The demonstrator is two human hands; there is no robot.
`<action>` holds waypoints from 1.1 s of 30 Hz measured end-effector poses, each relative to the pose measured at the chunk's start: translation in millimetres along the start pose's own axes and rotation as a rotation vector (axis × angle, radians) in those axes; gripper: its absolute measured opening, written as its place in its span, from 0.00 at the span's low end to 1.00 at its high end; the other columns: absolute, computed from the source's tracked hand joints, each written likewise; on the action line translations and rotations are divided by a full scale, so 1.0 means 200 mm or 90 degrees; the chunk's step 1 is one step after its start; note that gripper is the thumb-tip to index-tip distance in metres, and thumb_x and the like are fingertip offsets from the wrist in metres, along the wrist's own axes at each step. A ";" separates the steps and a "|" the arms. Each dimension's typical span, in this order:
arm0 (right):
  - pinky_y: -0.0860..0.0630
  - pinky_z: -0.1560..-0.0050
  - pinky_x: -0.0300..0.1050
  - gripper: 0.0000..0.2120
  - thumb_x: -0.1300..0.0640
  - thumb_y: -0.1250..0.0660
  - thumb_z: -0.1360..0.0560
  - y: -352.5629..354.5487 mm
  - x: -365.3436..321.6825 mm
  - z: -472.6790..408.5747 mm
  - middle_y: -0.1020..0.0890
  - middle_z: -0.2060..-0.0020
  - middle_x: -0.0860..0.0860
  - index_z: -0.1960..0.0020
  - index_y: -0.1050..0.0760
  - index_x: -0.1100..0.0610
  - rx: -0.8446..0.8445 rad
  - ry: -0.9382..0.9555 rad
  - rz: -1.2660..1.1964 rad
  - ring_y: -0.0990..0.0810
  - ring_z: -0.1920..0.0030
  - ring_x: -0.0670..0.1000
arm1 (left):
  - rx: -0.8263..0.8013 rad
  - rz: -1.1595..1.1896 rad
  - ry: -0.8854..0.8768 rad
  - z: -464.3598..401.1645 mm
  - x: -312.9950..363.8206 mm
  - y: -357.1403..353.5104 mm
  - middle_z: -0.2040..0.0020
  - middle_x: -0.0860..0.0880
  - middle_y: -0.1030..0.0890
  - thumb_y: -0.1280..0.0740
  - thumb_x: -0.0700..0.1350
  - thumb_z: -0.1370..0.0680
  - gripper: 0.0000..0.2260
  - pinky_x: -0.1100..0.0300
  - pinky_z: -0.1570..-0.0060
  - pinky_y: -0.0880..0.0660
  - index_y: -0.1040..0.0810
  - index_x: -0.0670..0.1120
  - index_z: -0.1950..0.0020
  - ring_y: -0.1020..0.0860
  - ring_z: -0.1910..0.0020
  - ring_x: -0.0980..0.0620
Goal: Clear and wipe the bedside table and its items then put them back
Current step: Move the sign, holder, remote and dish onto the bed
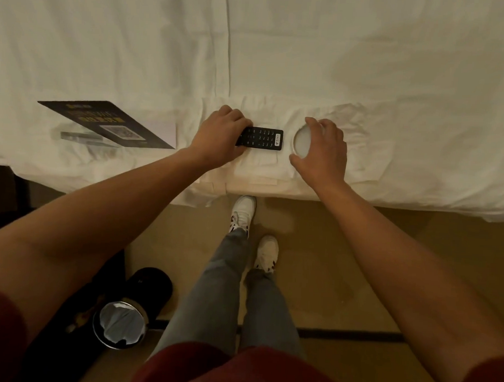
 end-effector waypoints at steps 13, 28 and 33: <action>0.32 0.30 0.57 0.44 0.47 0.24 0.29 -0.04 0.02 -0.01 0.35 0.23 0.56 0.19 0.41 0.51 -0.002 0.000 0.021 0.36 0.24 0.60 | 0.003 -0.027 -0.001 0.01 -0.01 -0.04 0.36 0.43 0.23 0.28 0.49 0.24 0.20 0.47 0.39 0.28 0.23 0.44 0.34 0.27 0.36 0.41; 0.33 0.29 0.58 0.43 0.43 0.26 0.27 0.02 0.02 0.05 0.35 0.22 0.56 0.19 0.42 0.53 0.057 0.024 -0.027 0.36 0.24 0.59 | 0.063 0.039 0.035 0.10 0.06 0.01 0.34 0.43 0.24 0.30 0.55 0.24 0.23 0.45 0.34 0.29 0.24 0.45 0.33 0.29 0.32 0.41; 0.31 0.29 0.56 0.40 0.45 0.29 0.27 0.08 -0.01 0.18 0.33 0.23 0.56 0.20 0.39 0.54 0.113 0.050 -0.071 0.34 0.25 0.59 | 0.137 0.072 0.087 0.22 0.14 0.03 0.33 0.43 0.25 0.31 0.55 0.23 0.21 0.47 0.32 0.30 0.22 0.45 0.35 0.29 0.31 0.42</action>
Point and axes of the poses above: each hand's wrist, its own z-axis away from the middle knuckle, its own y-axis out of the back of the hand, x = y × z, the point moved 3 cm from there along -z, towards the middle knuckle
